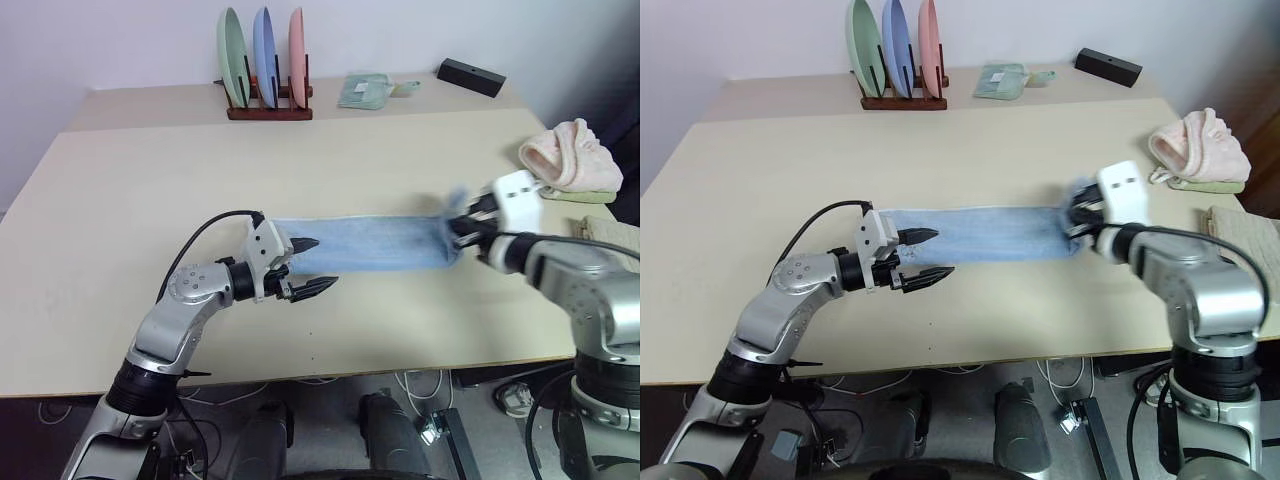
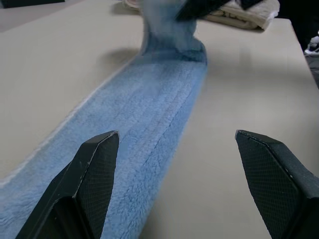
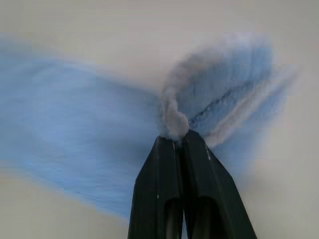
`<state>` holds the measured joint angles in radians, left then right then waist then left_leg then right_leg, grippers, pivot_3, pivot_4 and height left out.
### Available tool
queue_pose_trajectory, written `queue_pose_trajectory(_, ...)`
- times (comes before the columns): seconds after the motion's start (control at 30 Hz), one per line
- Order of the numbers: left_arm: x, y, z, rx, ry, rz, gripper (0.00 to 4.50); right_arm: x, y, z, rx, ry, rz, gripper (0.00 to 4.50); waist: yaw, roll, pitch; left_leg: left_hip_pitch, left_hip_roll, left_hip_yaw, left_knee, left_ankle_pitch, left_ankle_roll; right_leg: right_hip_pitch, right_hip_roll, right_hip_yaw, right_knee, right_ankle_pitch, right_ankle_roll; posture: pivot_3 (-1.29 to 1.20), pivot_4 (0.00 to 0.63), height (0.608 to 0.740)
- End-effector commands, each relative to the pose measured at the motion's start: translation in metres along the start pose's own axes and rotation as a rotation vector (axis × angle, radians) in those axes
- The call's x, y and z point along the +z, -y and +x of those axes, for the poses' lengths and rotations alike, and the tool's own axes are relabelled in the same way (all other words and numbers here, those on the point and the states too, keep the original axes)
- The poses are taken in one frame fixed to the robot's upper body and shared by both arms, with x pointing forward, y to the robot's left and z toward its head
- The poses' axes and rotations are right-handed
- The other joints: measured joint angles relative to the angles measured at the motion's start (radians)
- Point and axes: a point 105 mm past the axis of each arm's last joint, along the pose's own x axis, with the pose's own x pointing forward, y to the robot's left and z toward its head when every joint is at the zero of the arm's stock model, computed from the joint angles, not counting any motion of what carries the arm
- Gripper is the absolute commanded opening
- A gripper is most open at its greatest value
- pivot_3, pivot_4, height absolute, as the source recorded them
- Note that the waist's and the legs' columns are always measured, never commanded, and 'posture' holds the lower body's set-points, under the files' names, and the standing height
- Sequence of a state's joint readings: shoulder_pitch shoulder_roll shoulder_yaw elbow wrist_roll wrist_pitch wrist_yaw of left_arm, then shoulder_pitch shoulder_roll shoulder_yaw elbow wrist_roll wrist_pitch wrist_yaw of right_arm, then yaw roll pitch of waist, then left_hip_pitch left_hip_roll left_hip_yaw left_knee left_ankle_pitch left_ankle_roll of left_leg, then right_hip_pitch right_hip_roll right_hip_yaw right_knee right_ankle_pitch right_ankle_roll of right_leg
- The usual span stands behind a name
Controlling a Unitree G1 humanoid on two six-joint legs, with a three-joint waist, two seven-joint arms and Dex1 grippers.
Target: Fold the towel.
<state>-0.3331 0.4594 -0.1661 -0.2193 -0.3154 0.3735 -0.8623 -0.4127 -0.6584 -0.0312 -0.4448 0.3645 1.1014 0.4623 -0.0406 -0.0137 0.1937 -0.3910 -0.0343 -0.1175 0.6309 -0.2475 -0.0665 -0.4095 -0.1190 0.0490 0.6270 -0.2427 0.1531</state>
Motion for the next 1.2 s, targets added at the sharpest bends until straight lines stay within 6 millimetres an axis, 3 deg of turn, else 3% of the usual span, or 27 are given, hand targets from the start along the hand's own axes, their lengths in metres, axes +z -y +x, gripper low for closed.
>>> queue_pose_trajectory(0.03,0.012,-0.003,0.001,0.007,0.033,0.046,3.82,0.004,-0.027,0.015,0.096,0.012,-0.137,0.03,0.003,0.0,0.0,0.0,0.0,0.0,0.0,0.0,0.0,0.0,0.0,0.0,0.0,0.0,0.0,0.0,0.15,0.74)
queue_pose_trajectory(0.23,0.011,-0.002,-0.001,0.016,0.025,0.051,3.82,-0.005,-0.039,0.037,0.123,0.006,-0.132,0.03,0.005,0.0,0.0,-0.001,0.0,0.0,0.0,0.0,0.0,0.0,0.0,0.0,-0.001,0.0,0.0,0.0,0.15,0.74)
queue_pose_trajectory(0.37,0.01,0.0,-0.003,0.025,0.016,0.048,3.82,-0.008,-0.042,0.04,0.126,0.009,-0.135,0.03,0.004,0.0,0.0,-0.001,0.0,0.0,0.0,0.0,0.0,0.0,0.0,0.0,-0.001,0.0,0.0,0.0,0.15,0.74)
queue_pose_trajectory(0.47,0.008,0.001,-0.004,0.029,0.011,0.042,3.82,0.002,-0.047,0.034,0.173,0.066,-0.113,0.96,0.004,0.0,0.0,0.0,0.0,0.0,0.0,0.0,0.0,0.0,0.0,0.0,-0.001,0.0,0.0,0.0,0.15,0.74)
queue_pose_trajectory(0.63,0.004,0.001,-0.01,0.056,-0.005,0.019,3.82,0.023,-0.054,0.003,0.264,0.225,-0.142,3.37,0.007,0.0,0.0,-0.001,0.0,0.0,0.0,0.0,0.0,0.0,0.0,0.0,-0.002,0.0,0.0,0.0,0.15,0.74)
queue_pose_trajectory(0.73,0.0,-0.002,-0.015,0.083,-0.016,0.004,3.82,0.028,-0.042,-0.013,0.246,0.282,-0.128,3.37,0.01,-0.001,0.0,-0.001,0.0,0.0,0.0,0.0,0.0,0.0,0.0,0.0,-0.003,0.0,0.0,0.0,0.15,0.74)
queue_pose_trajectory(0.77,-0.001,-0.003,-0.017,0.093,-0.02,0.0,3.82,0.031,-0.032,-0.015,0.205,0.303,-0.097,3.11,0.011,-0.001,0.0,-0.001,0.0,0.0,0.0,0.0,0.0,0.0,0.0,0.0,-0.003,0.0,0.0,0.0,0.15,0.74)
queue_pose_trajectory(0.87,-0.002,-0.004,-0.019,0.105,-0.025,-0.009,3.82,0.033,-0.005,-0.013,0.096,0.324,-0.019,1.84,0.013,-0.001,0.0,0.0,0.0,0.0,0.0,0.0,0.0,0.001,0.0,0.0,-0.002,0.0,0.0,0.0,0.15,0.74)
queue_pose_trajectory(0.97,-0.003,-0.003,-0.017,0.103,-0.024,-0.012,3.82,0.028,0.013,0.001,0.012,0.304,-0.016,0.27,0.017,-0.001,0.0,0.0,0.0,0.0,0.0,0.0,0.0,0.001,0.0,0.0,-0.003,0.0,0.0,0.0,0.15,0.74)
queue_pose_trajectory(1.0,-0.003,-0.003,-0.016,0.101,-0.023,-0.012,3.82,0.024,0.017,0.008,-0.012,0.288,-0.018,0.09,0.019,-0.001,0.0,0.0,0.0,0.0,0.0,0.0,0.0,0.001,0.0,0.0,-0.003,0.0,0.0,0.0,0.15,0.74)
queue_pose_trajectory(1.2,-0.003,-0.003,-0.014,0.103,-0.022,-0.014,3.82,-0.006,0.016,0.045,-0.023,0.206,-0.069,0.09,0.022,-0.001,0.0,0.0,0.0,0.0,-0.001,0.0,0.0,0.0,0.0,0.0,-0.004,0.0,0.0,0.0,0.15,0.74)
